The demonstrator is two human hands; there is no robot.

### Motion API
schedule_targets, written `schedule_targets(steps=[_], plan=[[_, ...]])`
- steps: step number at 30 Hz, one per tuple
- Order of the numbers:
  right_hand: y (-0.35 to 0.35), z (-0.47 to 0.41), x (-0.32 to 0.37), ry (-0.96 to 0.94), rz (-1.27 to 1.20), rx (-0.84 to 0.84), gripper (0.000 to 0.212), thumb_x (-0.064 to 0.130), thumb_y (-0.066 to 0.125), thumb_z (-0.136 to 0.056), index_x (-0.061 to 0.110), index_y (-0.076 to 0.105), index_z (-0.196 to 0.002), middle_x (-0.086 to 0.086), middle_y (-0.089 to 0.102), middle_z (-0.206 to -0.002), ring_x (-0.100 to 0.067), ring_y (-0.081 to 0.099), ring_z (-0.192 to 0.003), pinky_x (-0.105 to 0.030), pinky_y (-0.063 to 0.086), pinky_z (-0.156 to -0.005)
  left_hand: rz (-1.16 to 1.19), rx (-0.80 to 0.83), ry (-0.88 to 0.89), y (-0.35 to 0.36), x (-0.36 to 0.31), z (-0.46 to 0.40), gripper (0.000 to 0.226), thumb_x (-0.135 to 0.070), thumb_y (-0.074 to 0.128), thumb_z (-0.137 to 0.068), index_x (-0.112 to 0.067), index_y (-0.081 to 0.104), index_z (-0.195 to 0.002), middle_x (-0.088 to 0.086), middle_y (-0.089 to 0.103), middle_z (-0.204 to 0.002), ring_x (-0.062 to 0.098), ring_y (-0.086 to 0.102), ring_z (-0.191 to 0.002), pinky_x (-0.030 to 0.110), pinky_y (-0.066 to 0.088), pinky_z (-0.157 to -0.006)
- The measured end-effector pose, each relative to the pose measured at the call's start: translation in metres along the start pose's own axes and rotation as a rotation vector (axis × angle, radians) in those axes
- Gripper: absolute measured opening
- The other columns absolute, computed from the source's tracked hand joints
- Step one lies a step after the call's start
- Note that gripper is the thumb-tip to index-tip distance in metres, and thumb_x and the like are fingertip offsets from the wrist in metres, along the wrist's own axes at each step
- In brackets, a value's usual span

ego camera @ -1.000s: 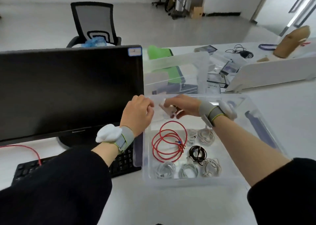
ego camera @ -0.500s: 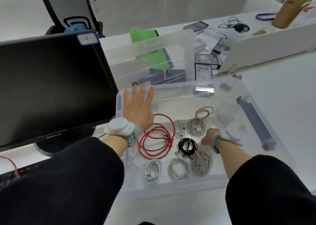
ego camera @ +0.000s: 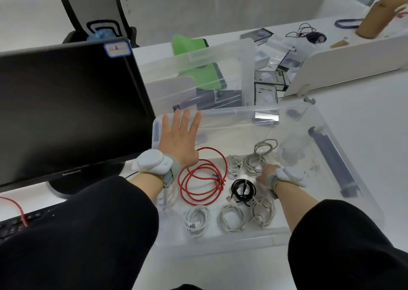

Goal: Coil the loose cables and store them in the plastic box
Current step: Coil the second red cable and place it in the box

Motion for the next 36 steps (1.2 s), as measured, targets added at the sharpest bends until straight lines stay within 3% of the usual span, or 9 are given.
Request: schedule_targets(steps=[3, 6, 9, 13, 17, 21, 26, 31, 36], plan=[[-0.032, 0.022, 0.034, -0.113, 0.09, -0.062, 0.034, 0.021, 0.045, -0.097, -0.001, 0.055, -0.121, -0.018, 0.058, -0.124, -0.033, 0.055, -0.115, -0.032, 0.043, -0.086, 0.09, 0.035, 0.019, -0.005, 0.003, 0.003, 0.079, -0.022, 0.046, -0.092, -0.023, -0.007, -0.151, 0.005, -0.008, -0.159, 0.027, -0.01, -0.146, 0.044, -0.006, -0.117], [-0.062, 0.055, 0.082, -0.227, 0.053, -0.137, 0.033, 0.028, 0.042, -0.097, 0.002, 0.059, -0.11, -0.015, 0.062, -0.114, -0.031, 0.06, -0.103, -0.03, 0.044, -0.079, 0.249, 0.024, 0.062, -0.015, 0.009, 0.011, 0.064, -0.016, 0.039, -0.096, -0.02, 0.008, -0.152, 0.004, 0.004, -0.16, 0.022, 0.003, -0.147, 0.039, 0.004, -0.119], [-0.087, 0.095, 0.135, -0.346, -0.036, -0.249, 0.028, 0.028, 0.042, -0.095, 0.006, 0.058, -0.089, -0.014, 0.065, -0.1, -0.028, 0.056, -0.081, -0.028, 0.042, -0.072, 0.46, -0.073, 0.073, -0.032, 0.029, 0.034, 0.049, -0.014, 0.038, -0.098, -0.017, 0.03, -0.146, 0.006, 0.03, -0.151, 0.022, 0.028, -0.138, 0.035, 0.025, -0.114], [-0.11, 0.168, 0.212, -0.529, -0.135, -0.402, 0.033, 0.026, 0.039, -0.097, 0.003, 0.062, -0.103, -0.017, 0.065, -0.104, -0.033, 0.059, -0.097, -0.031, 0.043, -0.079, 0.458, -0.329, 0.027, -0.061, 0.084, 0.075, 0.022, -0.018, 0.043, -0.096, -0.013, 0.054, -0.115, 0.005, 0.053, -0.111, 0.021, 0.05, -0.104, 0.034, 0.043, -0.09], [-0.096, 0.242, 0.287, -0.73, -0.203, -0.482, 0.027, 0.025, 0.041, -0.097, 0.008, 0.061, -0.104, -0.014, 0.066, -0.102, -0.032, 0.06, -0.097, -0.031, 0.042, -0.077, 0.512, -0.352, -0.052, -0.054, 0.155, 0.122, 0.012, -0.015, 0.045, -0.095, -0.012, 0.055, -0.1, 0.004, 0.054, -0.097, 0.02, 0.05, -0.093, 0.038, 0.045, -0.085], [-0.021, 0.288, 0.366, -0.828, -0.221, -0.331, 0.023, 0.024, 0.041, -0.097, 0.01, 0.059, -0.103, -0.011, 0.066, -0.099, -0.031, 0.059, -0.092, -0.034, 0.045, -0.076, 0.524, -0.274, -0.151, -0.003, 0.249, 0.179, 0.009, -0.013, 0.047, -0.093, -0.011, 0.055, -0.096, 0.004, 0.055, -0.094, 0.022, 0.05, -0.092, 0.039, 0.044, -0.083], [0.119, 0.293, 0.429, -0.81, -0.033, -0.011, 0.025, 0.028, 0.042, -0.097, 0.01, 0.055, -0.11, -0.013, 0.061, -0.114, -0.033, 0.055, -0.107, -0.034, 0.044, -0.081, 0.586, -0.081, -0.337, 0.084, 0.343, 0.24, 0.012, -0.011, 0.046, -0.093, -0.01, 0.056, -0.099, 0.007, 0.057, -0.1, 0.026, 0.054, -0.097, 0.042, 0.045, -0.087], [0.232, 0.291, 0.443, -0.657, 0.064, 0.203, 0.034, 0.028, 0.048, -0.095, 0.004, 0.051, -0.119, -0.018, 0.057, -0.124, -0.035, 0.054, -0.115, -0.035, 0.045, -0.09, 0.55, 0.218, -0.426, 0.178, 0.39, 0.288, 0.035, -0.012, 0.047, -0.092, -0.012, 0.053, -0.126, 0.013, 0.05, -0.129, 0.03, 0.047, -0.123, 0.04, 0.039, -0.102], [0.305, 0.29, 0.422, -0.402, 0.011, 0.371, 0.042, 0.023, 0.052, -0.094, -0.002, 0.044, -0.127, -0.021, 0.052, -0.131, -0.035, 0.052, -0.12, -0.036, 0.045, -0.094, 0.59, 0.424, -0.389, 0.232, 0.389, 0.312, 0.035, -0.008, 0.045, -0.094, -0.011, 0.052, -0.128, 0.01, 0.048, -0.133, 0.026, 0.047, -0.125, 0.031, 0.036, -0.105]])
Point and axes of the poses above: each hand's wrist, its own z-axis away from the middle knuckle, its own y-axis out of the palm, x = y × z, the point moved 10 cm from there along -z, towards the middle knuckle
